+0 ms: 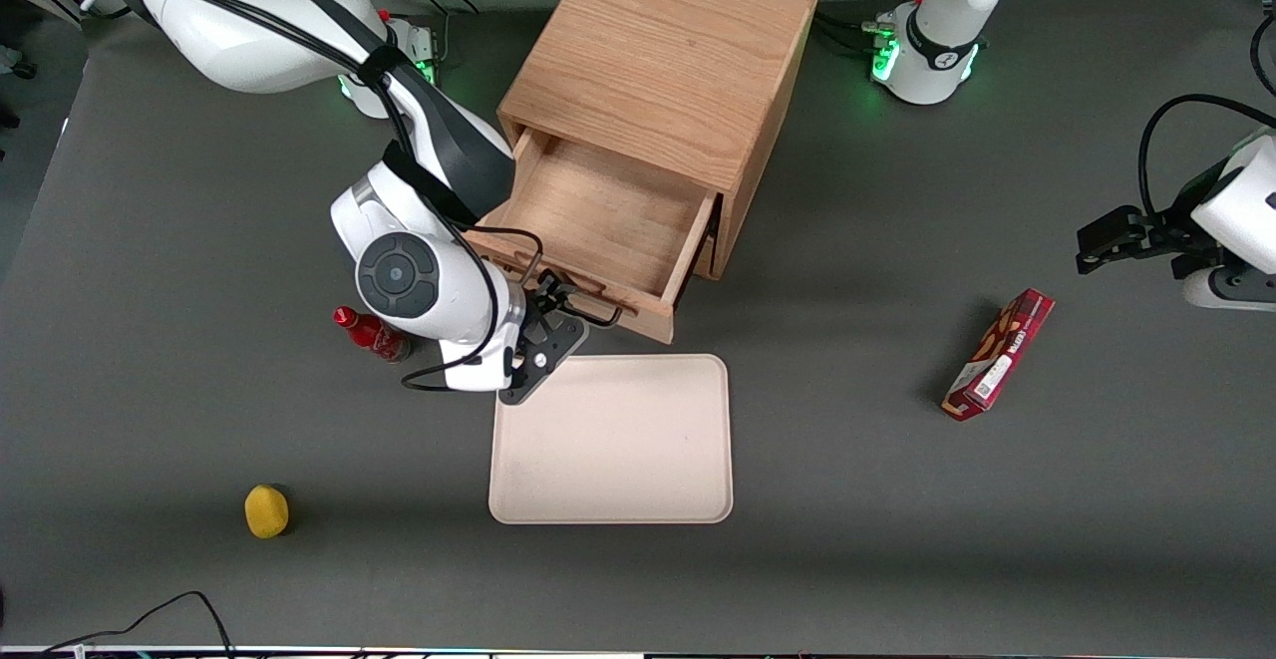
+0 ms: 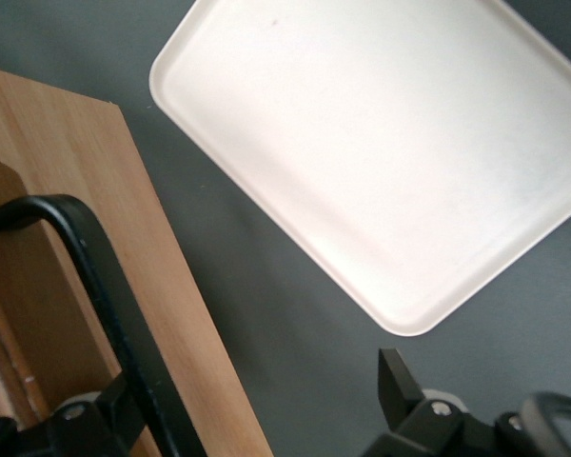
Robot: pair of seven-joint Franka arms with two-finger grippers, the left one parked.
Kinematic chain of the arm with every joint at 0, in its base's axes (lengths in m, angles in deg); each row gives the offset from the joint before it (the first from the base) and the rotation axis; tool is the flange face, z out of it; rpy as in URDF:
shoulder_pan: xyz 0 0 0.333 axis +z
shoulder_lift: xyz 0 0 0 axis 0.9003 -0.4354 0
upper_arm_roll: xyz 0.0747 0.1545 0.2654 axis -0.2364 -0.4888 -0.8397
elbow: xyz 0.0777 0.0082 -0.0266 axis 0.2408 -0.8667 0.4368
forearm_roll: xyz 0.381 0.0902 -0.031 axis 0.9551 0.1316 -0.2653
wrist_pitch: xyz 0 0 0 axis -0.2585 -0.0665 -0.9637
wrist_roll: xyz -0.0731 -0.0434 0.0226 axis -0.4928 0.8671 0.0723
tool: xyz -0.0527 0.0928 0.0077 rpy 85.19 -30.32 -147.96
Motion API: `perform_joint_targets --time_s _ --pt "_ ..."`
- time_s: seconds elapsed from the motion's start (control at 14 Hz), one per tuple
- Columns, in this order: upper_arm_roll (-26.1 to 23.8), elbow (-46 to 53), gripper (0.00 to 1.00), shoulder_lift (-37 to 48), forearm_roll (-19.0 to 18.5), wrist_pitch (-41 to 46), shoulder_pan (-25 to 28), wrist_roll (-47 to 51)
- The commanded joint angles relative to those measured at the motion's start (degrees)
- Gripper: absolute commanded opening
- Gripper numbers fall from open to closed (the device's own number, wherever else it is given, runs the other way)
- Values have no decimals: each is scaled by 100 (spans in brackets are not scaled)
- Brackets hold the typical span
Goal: Open upper drawer
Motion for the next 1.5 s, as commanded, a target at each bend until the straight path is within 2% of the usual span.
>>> perform_joint_targets --time_s 0.0,0.36,0.57,0.86,0.93,1.07,1.21,1.29,1.43 --pt "227 727 100 -396 -195 255 87 -489" --pt "824 1411 100 -431 -195 368 114 -738" --pt "773 1765 100 -257 -133 939 105 -694" --pt "562 1748 100 831 -115 1273 105 -467" --pt "562 1721 100 1087 -89 1327 97 -30" --pt "500 1590 100 1535 86 1720 26 1504" --pt "553 1423 100 1905 87 2003 -148 2781" --pt "692 1231 100 2124 78 2152 -237 3161" --pt "1602 870 100 2407 95 2766 -229 3218"
